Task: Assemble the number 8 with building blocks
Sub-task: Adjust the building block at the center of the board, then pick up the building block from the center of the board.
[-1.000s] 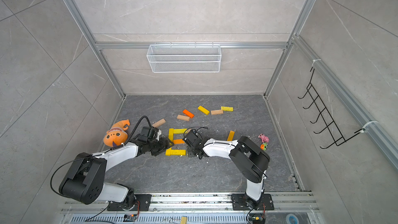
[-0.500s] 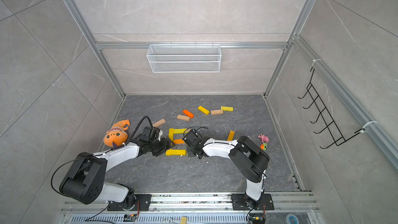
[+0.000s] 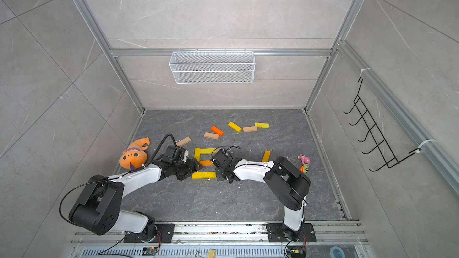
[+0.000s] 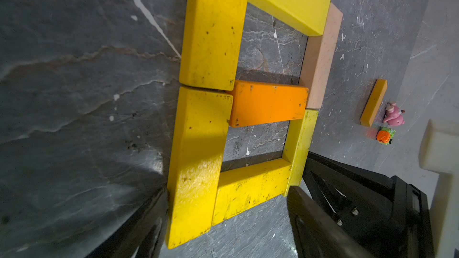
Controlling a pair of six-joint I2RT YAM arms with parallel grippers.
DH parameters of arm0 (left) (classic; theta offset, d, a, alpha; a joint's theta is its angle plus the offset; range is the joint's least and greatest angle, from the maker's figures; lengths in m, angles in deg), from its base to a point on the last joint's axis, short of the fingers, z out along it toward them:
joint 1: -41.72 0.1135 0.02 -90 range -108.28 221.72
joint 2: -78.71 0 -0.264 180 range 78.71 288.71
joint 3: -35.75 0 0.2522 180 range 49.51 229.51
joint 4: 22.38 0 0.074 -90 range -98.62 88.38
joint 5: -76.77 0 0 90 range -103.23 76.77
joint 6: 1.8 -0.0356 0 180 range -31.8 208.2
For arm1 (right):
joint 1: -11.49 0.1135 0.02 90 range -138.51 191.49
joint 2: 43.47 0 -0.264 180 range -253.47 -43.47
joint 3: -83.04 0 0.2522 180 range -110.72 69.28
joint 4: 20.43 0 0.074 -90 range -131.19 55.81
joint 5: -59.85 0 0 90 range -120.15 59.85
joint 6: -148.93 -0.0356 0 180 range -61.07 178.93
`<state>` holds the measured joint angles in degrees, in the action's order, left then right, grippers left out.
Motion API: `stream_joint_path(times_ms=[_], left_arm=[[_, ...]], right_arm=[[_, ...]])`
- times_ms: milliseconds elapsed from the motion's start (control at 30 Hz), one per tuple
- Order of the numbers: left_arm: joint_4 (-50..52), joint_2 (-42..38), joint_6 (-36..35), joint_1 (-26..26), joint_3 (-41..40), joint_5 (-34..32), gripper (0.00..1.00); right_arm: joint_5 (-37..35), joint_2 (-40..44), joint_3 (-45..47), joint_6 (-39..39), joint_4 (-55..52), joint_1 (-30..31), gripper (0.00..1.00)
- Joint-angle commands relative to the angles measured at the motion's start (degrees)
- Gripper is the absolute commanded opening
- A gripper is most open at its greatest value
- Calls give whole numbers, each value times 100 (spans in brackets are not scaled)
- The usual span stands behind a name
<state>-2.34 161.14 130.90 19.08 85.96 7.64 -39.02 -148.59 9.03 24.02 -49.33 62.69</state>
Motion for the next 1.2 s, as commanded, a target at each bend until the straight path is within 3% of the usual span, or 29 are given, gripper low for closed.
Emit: stream_joint_path(times_ms=[0,200,400,800,933,1033,1167], left_arm=[[-18,-68,54,-40,174,-122,78],[556,-449,-151,-44,316,-537,78],[1173,-1034,-595,-34,604,-821,78],[1147,-2020,-1502,-41,851,-307,84],[1165,-2328,-1502,-43,770,-325,86],[1199,-2460,-1485,-40,700,-398,99],[1197,-2520,-1488,-40,631,-452,100]], right_arm=[[-146,-169,-110,-32,-128,32,17],[-439,177,62,-36,-163,-27,17],[-602,978,434,141,-368,-252,28],[-353,1837,690,530,-852,-1757,49],[-291,1806,690,530,-896,-2342,51],[-198,1692,718,522,-873,-2765,51],[-108,1562,795,520,-773,-3220,52]])
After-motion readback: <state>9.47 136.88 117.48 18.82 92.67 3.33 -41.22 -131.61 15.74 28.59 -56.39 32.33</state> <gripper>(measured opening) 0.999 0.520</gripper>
